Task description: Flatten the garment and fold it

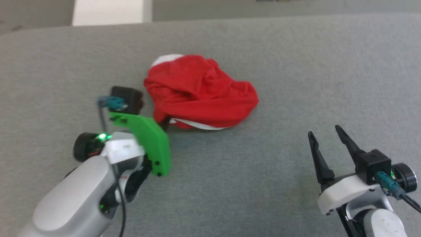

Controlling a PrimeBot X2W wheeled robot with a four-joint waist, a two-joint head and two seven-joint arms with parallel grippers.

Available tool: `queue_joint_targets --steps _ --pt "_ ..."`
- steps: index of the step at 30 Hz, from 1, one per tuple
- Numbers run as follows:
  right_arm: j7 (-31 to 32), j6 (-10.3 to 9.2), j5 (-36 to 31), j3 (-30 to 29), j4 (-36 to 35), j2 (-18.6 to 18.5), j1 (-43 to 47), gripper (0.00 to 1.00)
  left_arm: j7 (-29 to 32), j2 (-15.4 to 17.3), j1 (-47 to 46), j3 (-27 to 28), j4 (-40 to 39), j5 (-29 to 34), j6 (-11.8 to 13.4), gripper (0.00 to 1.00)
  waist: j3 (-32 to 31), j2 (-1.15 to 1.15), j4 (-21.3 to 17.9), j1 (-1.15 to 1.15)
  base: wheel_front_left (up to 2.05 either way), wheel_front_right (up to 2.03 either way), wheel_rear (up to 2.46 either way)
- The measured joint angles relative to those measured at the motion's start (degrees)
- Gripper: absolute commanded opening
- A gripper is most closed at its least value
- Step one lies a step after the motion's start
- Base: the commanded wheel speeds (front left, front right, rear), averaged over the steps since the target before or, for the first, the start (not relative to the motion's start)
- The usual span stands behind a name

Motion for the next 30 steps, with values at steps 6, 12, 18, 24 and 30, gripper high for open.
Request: queue_joint_targets --steps 6,12,18,24,30 --pt "1.26 0.00 0.35 0.03 -0.20 -0.40 1.92 1.00 -4.86 2.65 6.38 4.02 -0.51 -0.16 4.45 0.00 -3.21 0.00 3.32 0.00 0.00 0.00 0.00" --pt "2.75 0.00 0.79 0.29 -1.81 -1.13 2.18 1.00 -5.46 4.26 16.38 -0.52 5.81 0.05 6.25 1.00 -5.23 0.00 7.15 0.00 0.00 0.00 0.00" --pt "3.05 0.00 0.86 0.18 -1.52 -1.13 2.67 1.00 -10.71 2.71 15.53 -0.34 6.75 3.04 5.52 1.00 -6.20 0.00 7.34 0.00 0.00 0.00 0.00" --pt "3.26 0.00 1.47 0.23 -1.14 -1.11 2.96 1.00 -23.60 2.47 12.59 0.33 6.23 10.31 2.66 1.00 -8.75 0.00 8.02 -0.01 0.00 0.00 0.00" --pt "5.13 0.00 2.55 0.87 -1.76 -2.08 3.11 1.00 -33.98 2.64 11.17 -1.57 5.04 17.79 0.23 1.00 -8.94 0.00 9.49 0.00 0.00 0.00 0.00"
